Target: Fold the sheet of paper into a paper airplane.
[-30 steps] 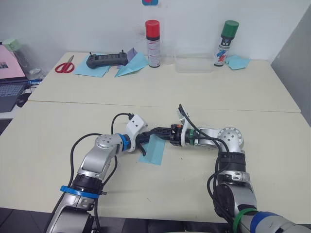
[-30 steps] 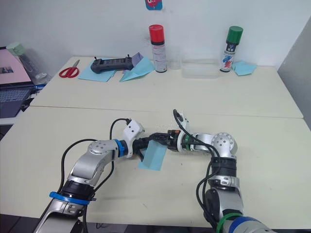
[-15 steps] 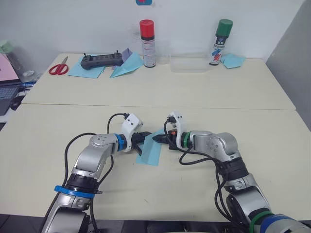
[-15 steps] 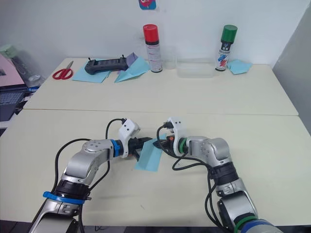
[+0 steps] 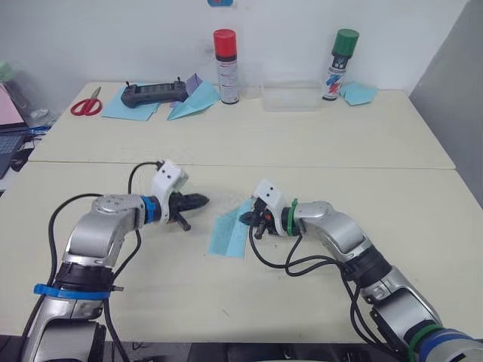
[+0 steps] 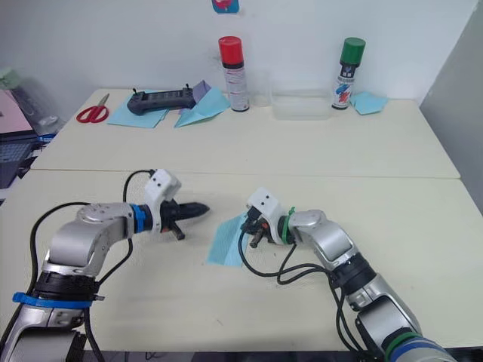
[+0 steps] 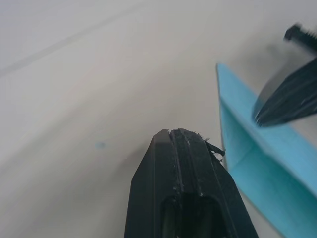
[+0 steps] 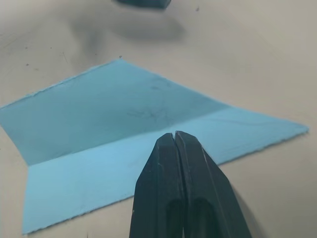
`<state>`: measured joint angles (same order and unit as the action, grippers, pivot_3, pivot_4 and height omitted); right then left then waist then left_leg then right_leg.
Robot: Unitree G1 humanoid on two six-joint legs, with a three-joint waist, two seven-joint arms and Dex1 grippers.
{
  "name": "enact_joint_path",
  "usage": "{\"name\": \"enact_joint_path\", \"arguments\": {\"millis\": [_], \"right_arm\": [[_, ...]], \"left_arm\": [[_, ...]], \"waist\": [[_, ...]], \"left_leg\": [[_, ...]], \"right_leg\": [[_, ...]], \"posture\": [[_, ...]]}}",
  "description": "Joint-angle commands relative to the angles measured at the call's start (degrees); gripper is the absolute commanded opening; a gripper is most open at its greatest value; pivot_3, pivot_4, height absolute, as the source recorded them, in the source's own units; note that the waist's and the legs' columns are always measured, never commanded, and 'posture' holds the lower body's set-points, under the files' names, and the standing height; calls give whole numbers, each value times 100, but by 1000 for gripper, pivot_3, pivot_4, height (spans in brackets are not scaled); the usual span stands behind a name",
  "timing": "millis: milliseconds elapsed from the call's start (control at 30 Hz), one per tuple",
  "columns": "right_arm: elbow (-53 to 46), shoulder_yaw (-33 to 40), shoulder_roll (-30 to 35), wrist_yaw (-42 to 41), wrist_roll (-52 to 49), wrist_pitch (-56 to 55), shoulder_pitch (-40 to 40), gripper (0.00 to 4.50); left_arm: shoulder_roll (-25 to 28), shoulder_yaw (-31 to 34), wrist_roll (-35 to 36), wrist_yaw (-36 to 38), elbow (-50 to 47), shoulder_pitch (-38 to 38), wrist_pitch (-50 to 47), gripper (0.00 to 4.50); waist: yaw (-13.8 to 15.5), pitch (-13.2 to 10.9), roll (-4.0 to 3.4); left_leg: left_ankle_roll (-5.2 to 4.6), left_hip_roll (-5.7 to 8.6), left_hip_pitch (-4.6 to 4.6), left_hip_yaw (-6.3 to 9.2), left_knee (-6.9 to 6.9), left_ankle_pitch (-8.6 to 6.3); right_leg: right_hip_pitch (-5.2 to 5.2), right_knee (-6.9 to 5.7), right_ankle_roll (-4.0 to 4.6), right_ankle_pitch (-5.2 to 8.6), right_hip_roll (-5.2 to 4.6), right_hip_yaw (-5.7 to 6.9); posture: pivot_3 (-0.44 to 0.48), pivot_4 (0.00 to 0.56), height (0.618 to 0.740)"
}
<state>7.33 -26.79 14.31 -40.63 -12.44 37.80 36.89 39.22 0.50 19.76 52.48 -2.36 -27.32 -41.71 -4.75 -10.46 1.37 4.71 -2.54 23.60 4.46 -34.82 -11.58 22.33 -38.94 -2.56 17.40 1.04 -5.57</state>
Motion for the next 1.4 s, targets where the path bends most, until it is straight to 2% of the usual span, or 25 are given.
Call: {"name": "enact_joint_path", "arguments": {"millis": [33,200,333,533,633,800,1033,1200,1400], "right_arm": [[166,-126,-44,-103,189,35,-44,18],[169,-6,-97,-150,230,75,-97,18],[-29,71,-62,-173,217,124,-173,18],[-622,182,119,-355,186,81,-277,18],[-799,367,75,-412,43,-54,-343,18],[-844,230,139,-612,204,-752,-722,18],[-28,651,-187,-64,284,-621,-665,18],[900,988,-364,461,479,-875,-337,18],[1640,1071,-417,674,703,-1336,-171,18]], "left_arm": [[52,-161,218,220,-664,-9,-55,0],[-125,-642,13,93,-819,153,29,0],[-79,-1107,-483,-48,-554,319,380,0],[-84,-1207,-820,-78,-17,371,882,0],[-279,-1134,-754,-126,320,382,1005,0],[-476,-1268,-875,-78,656,472,1265,0],[-406,-1380,-979,27,807,503,1299,0],[-449,-1417,-1008,44,801,517,1280,0],[-495,-1413,-1022,57,849,488,1246,0]], "waist": [[-7,0,0],[-15,0,-1],[-7,0,0],[13,0,0],[14,0,-1],[49,1,0],[59,2,0],[52,4,0],[52,8,-1]], "left_leg": [[0,0,0,0,1,0],[0,-4,-2,1,5,0],[0,-2,-2,1,3,0],[0,1,3,1,2,0],[0,1,3,1,1,0],[0,5,1,2,-6,0],[0,7,-8,2,-10,0],[0,6,-29,1,-10,0],[-1,6,-68,-2,-4,0]], "right_leg": [[0,0,0,0,0,0],[1,-2,1,0,2,2],[1,-3,1,0,2,0],[2,0,1,0,-1,2],[2,-1,1,0,-1,2],[-4,-4,0,0,-3,3],[-10,-7,-1,-2,-4,0],[-28,-11,0,-3,-3,-1],[-68,-4,1,-1,-4,-2]], "posture": [[0,150,740],[0,150,740],[0,150,740],[0,150,740],[0,150,740],[0,150,740],[0,150,740],[0,150,740],[0,150,740]]}}
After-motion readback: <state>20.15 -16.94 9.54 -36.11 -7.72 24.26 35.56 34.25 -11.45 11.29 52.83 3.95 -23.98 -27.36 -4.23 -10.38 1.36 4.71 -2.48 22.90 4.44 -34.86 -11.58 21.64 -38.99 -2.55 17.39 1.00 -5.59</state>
